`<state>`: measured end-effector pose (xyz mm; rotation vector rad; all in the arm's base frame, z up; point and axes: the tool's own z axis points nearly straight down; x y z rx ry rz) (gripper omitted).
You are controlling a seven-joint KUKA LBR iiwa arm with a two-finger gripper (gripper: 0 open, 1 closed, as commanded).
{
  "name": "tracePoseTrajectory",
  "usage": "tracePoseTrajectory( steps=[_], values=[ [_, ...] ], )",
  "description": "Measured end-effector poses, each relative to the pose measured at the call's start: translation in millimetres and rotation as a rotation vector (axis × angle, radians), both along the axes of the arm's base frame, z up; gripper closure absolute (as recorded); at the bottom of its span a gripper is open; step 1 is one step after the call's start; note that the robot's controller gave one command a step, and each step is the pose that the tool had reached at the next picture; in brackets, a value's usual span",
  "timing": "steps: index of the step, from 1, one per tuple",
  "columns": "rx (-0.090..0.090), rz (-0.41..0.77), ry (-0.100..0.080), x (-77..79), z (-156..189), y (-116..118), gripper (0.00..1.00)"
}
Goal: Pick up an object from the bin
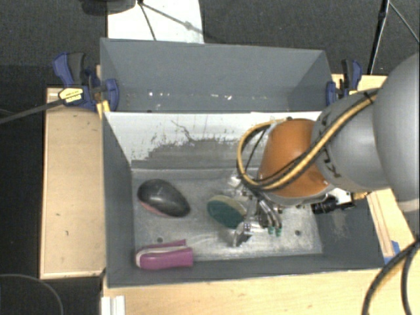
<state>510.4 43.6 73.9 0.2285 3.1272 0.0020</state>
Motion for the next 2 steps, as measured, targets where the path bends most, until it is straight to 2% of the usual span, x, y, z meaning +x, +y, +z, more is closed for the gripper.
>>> tracePoseTrajectory(
  steps=[1,2],
  values=[
    [0.0,-0.003,-0.006,1.6,4,0,1.0],
    [0.002,-0.049,-0.003,-1.4,159,25,1.0]
  ],
)
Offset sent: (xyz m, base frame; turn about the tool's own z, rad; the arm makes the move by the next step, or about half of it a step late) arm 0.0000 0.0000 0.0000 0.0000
